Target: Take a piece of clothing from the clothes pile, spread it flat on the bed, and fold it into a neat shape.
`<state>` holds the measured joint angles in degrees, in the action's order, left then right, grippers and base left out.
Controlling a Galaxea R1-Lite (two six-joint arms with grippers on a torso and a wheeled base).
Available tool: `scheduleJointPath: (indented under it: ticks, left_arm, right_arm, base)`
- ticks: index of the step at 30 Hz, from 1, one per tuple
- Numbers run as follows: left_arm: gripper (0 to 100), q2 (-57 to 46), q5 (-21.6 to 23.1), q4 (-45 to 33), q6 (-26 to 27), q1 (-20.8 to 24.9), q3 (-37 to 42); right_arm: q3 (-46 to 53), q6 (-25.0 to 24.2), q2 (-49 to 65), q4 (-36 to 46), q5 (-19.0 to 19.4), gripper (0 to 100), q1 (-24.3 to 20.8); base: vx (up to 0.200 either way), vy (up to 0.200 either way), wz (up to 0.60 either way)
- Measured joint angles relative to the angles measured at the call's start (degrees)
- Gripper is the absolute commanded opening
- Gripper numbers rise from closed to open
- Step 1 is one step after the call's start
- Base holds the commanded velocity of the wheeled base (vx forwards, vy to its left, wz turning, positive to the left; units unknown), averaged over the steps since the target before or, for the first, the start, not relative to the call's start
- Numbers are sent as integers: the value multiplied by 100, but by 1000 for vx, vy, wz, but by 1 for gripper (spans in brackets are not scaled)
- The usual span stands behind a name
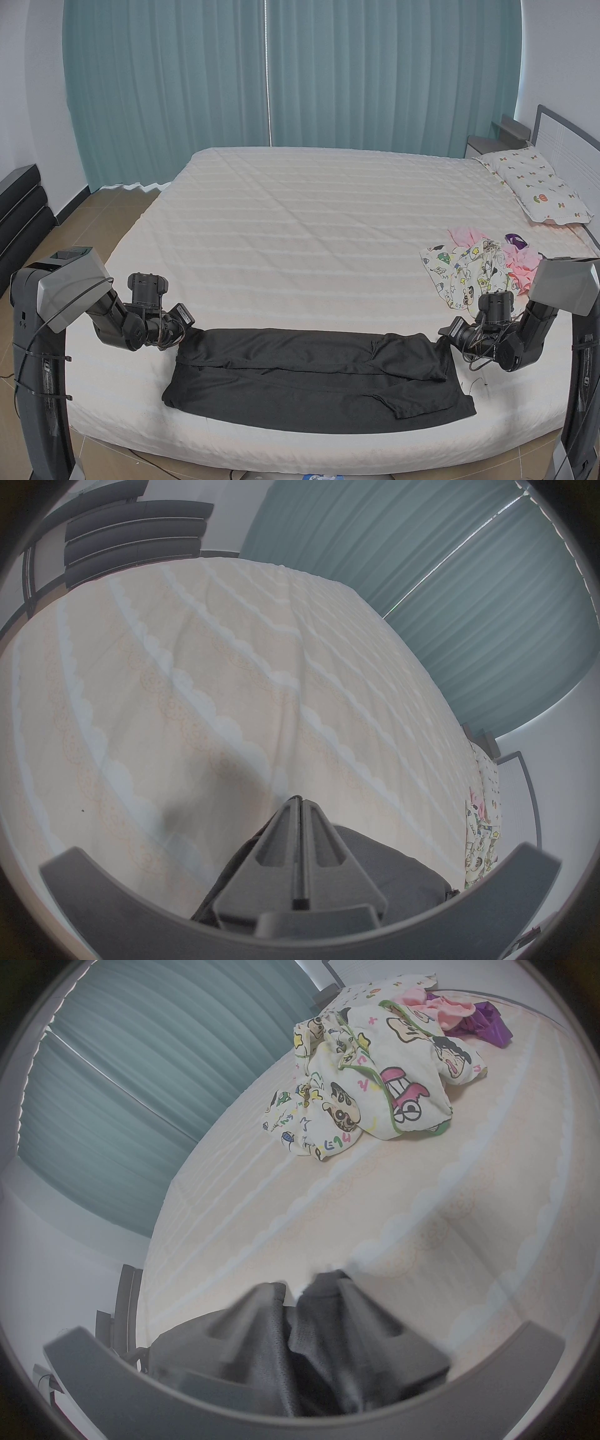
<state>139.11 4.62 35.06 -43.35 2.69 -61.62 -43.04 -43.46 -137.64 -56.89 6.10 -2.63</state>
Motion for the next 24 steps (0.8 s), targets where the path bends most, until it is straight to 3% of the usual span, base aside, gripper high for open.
scheduleJointPath:
  ticks: [5, 23, 24]
  left_arm:
    - [0, 1, -263, -2, -15, -6, -11]
    - [0, -2, -405, -61, -99, -59, 33]
    - [100, -2, -405, -61, -93, -59, 49]
  right_arm:
    - [-9, -83, -1, -9, -9, 0, 140]
    - [-28, -148, -4, -48, -98, 0, 304]
    - [-30, -148, -9, -52, -95, 100, 304]
  base:
    - [0, 0, 0]
    - [0, 0, 0]
    - [0, 0, 0]
